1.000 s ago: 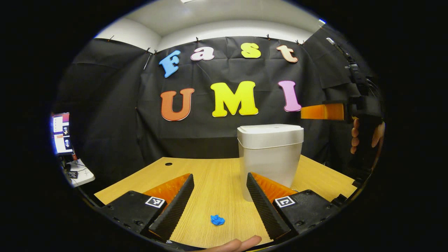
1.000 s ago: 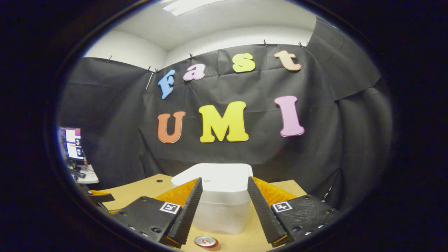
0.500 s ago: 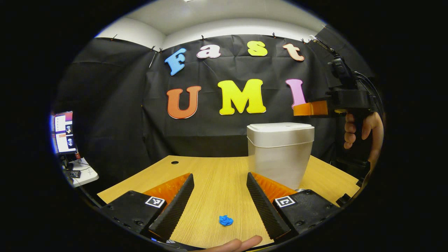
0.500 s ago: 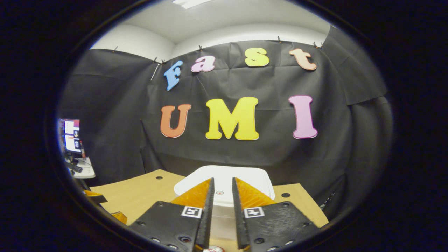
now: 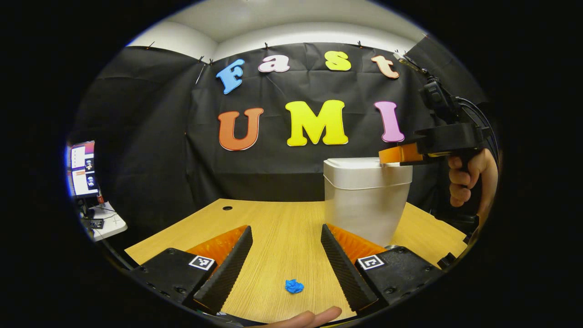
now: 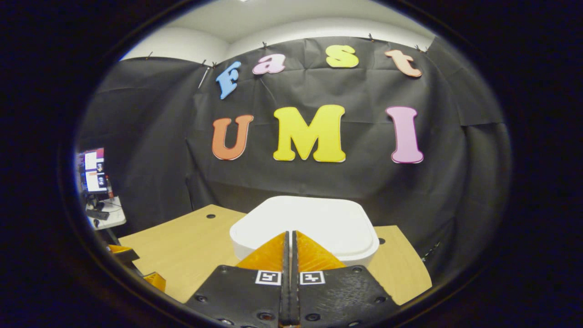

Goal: Press the lid of the desktop garbage bin to open it, pick up the crumpled paper on the desktop and throw it into the bin, then pick up the pop can on the desktop and drop it into the bin, and finally close the garbage bin lid.

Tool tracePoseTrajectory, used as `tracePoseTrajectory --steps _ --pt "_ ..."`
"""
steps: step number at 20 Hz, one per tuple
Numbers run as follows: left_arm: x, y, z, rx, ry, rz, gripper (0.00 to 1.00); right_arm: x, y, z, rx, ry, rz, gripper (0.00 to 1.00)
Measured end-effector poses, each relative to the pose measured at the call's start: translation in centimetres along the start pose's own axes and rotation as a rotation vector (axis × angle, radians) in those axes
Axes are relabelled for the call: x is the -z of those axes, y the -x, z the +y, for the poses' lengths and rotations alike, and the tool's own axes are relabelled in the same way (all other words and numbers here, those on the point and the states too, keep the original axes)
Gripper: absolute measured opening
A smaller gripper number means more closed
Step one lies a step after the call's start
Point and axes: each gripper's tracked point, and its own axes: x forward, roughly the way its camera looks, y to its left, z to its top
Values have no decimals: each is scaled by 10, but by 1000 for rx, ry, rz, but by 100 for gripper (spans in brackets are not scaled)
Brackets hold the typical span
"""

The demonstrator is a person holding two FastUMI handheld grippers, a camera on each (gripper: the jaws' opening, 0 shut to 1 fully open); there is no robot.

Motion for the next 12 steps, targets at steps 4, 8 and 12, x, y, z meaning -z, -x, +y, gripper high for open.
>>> tracePoseTrajectory --steps 4,8,12 --pt "1 -1 2 -2 4 1 98 7 -1 1 -7 -20 23 0" --pt "1 -4 3 -9 10 8 98 -8 6 -5 34 36 -14 1" --pt "1 -4 5 -14 4 6 98 -18 5 3 53 72 -63 0"
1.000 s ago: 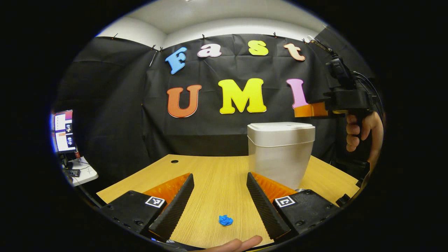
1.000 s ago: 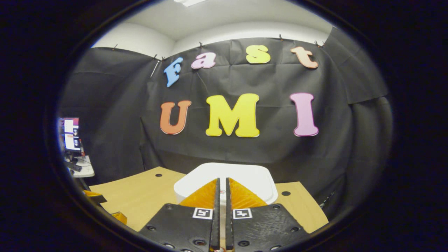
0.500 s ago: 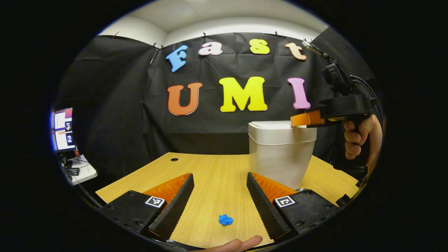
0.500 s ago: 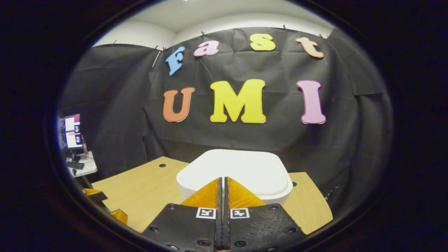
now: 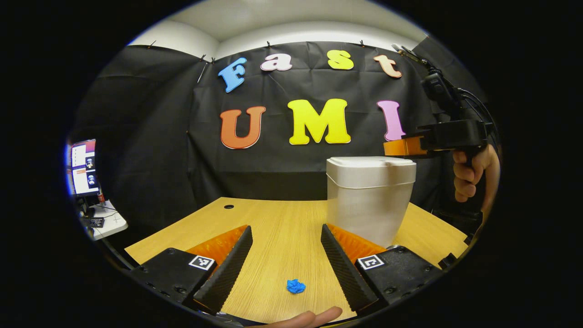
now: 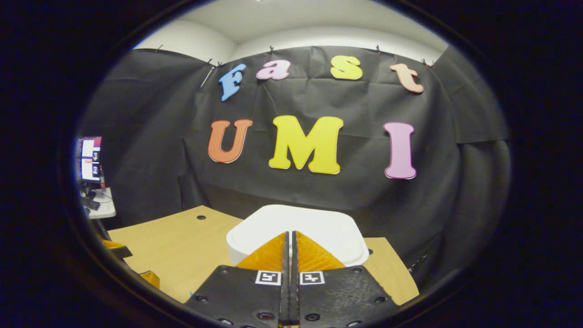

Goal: Press the lid of the desktop garbage bin to open it, pick up the crumpled paper on the desktop and throw it into the bin, then pick up the pop can on the desktop and drop it into the bin, and finally close the garbage bin lid.

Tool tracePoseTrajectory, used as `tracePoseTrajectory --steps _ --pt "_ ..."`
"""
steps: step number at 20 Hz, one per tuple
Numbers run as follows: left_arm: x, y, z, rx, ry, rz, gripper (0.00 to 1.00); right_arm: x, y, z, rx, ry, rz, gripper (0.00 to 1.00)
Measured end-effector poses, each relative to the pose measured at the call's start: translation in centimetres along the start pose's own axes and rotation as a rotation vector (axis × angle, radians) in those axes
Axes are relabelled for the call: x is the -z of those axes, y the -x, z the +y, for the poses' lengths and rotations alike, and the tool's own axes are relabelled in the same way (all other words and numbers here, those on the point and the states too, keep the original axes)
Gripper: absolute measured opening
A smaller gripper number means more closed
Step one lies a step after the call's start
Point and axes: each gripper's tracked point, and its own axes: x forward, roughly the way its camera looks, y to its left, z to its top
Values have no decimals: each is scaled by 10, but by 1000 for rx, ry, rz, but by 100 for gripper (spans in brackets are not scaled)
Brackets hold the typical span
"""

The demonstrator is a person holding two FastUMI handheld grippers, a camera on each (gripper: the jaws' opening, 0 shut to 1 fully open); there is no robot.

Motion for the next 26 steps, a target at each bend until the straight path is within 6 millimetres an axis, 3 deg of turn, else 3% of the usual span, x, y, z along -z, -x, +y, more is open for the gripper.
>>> tracePoseTrajectory --steps 4,8,12,15,17,22,26 --pt "1 -1 3 -2 -1 4 98 19 -14 -7 17 -34 75 0" --pt "2 -4 7 -16 -5 3 98 23 -12 -7 2 -94 87 1" --pt "3 -6 11 -26 -16 4 98 17 8 -9 -8 -87 20 0" --pt "8 -11 13 -36 -9 19 98 -6 19 -16 -24 -128 -82 0" --pt "14 -15 8 -22 9 38 98 -7 11 -21 -14 -141 -86 0" --pt "11 -14 9 -21 0 35 98 18 -13 -10 -44 -113 24 1" --pt "12 -14 13 -23 4 35 98 27 -12 -11 -39 -121 65 1"
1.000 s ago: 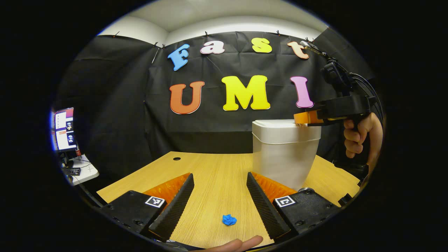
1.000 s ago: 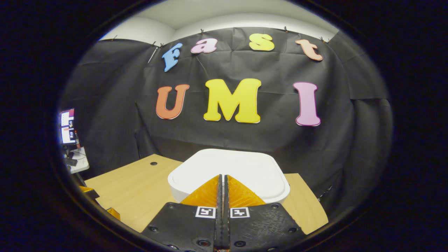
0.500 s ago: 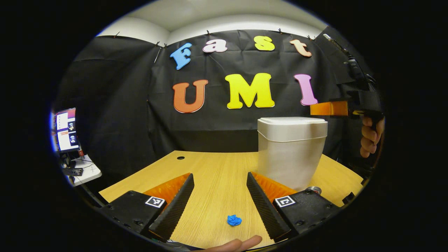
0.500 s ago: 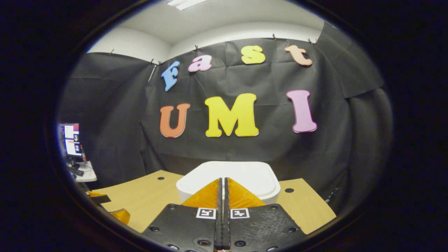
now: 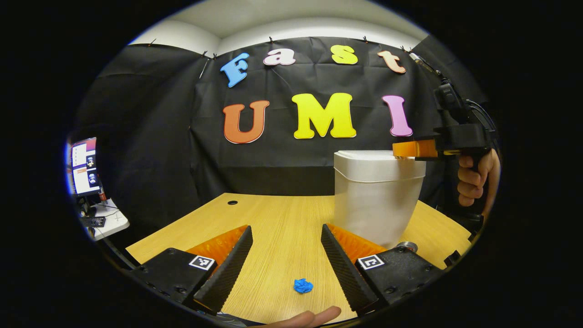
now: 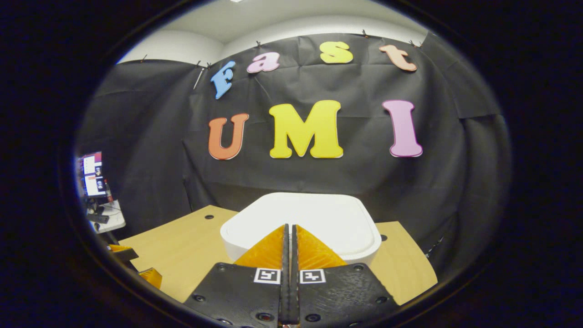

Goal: Press the lid of the desktop garbage bin to open it, pick up the crumpled paper on the desktop and throw it into the bin, then pick up the pop can on the desktop and drop it into the bin, and finally close the garbage bin lid.

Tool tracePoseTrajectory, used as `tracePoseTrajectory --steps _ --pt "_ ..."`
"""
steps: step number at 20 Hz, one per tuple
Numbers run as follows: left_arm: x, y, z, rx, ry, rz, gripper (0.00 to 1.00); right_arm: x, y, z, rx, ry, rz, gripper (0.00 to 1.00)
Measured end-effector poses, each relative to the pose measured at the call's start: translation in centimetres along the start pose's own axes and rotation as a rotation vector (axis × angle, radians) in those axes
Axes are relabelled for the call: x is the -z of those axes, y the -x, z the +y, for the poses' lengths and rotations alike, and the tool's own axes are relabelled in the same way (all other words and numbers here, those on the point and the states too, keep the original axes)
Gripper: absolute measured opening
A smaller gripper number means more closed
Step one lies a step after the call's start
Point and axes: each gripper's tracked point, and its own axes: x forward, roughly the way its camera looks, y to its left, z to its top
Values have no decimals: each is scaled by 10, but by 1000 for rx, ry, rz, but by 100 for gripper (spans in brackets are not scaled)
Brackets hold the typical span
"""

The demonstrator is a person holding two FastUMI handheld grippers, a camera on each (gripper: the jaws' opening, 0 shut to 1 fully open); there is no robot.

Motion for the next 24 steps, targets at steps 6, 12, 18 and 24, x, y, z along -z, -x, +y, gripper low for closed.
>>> tracePoseTrajectory --steps 6,12,18,24 --pt "3 -6 6 -16 0 2 98 3 40 -9 14 5 -135 1" --pt "20 -15 -9 16 13 48 98 11 82 -22 44 14 -204 38" --pt "64 -30 -2 6 15 141 98 29 118 -28 12 9 -226 84" --pt "144 -48 -2 26 47 382 99 54 129 -30 -23 -21 -175 96"
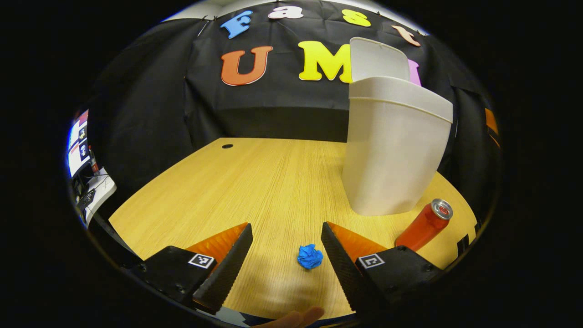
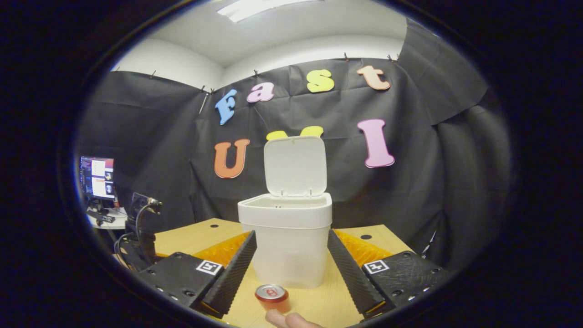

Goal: Press the lid of the desktop garbage bin to open it, pick up the crumpled paper on the desktop and throw it into the bin, then pick up the pop can on the desktop and drop it into the bin, and finally close the garbage bin lid.

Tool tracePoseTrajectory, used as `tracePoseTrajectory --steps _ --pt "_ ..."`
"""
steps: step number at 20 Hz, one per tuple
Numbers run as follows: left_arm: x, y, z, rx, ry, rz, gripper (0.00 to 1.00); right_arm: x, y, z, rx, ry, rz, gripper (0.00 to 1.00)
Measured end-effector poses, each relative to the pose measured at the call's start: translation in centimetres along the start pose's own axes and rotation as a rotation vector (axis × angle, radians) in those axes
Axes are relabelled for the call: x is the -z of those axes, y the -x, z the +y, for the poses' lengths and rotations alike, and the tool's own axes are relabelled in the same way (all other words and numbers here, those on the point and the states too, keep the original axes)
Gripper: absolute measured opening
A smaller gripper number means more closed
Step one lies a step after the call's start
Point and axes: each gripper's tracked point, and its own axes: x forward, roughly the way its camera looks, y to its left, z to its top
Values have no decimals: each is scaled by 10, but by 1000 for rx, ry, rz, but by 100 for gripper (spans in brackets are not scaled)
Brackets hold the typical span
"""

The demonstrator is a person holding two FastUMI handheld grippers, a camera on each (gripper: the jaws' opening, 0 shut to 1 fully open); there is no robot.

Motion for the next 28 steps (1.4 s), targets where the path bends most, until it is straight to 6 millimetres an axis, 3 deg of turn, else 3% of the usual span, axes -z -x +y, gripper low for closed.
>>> tracePoseTrajectory --steps 3,7,12,13,17,20,21,22,24,26,27,28 --pt "24 -13 -10 50 13 95 99 18 -2 -3 7 -18 72 95" --pt "46 -26 -19 65 -29 149 99 15 -1 -14 62 14 61 96" --pt "62 -39 -22 66 -51 189 96 18 0 -11 71 55 60 96" --pt "59 -40 -21 68 -51 178 88 19 0 -10 69 56 65 96" --pt "59 -42 -18 62 -52 177 83 33 0 4 59 37 108 95" --pt "59 -43 -14 58 -56 171 65 55 -3 14 84 22 181 94" --pt "58 -44 -12 54 -58 167 67 61 -5 15 111 30 199 95" --pt "58 -43 -9 49 -72 166 52 69 -6 18 129 44 219 93" --pt "50 -41 -2 33 -84 147 41 85 -10 35 98 65 260 95" --pt "42 -36 -1 32 -89 118 43 100 -12 41 97 67 300 96" --pt "36 -32 -1 35 -86 100 37 105 -13 42 103 69 318 95" --pt "31 -29 0 34 -82 84 37 111 -13 42 114 78 336 97"
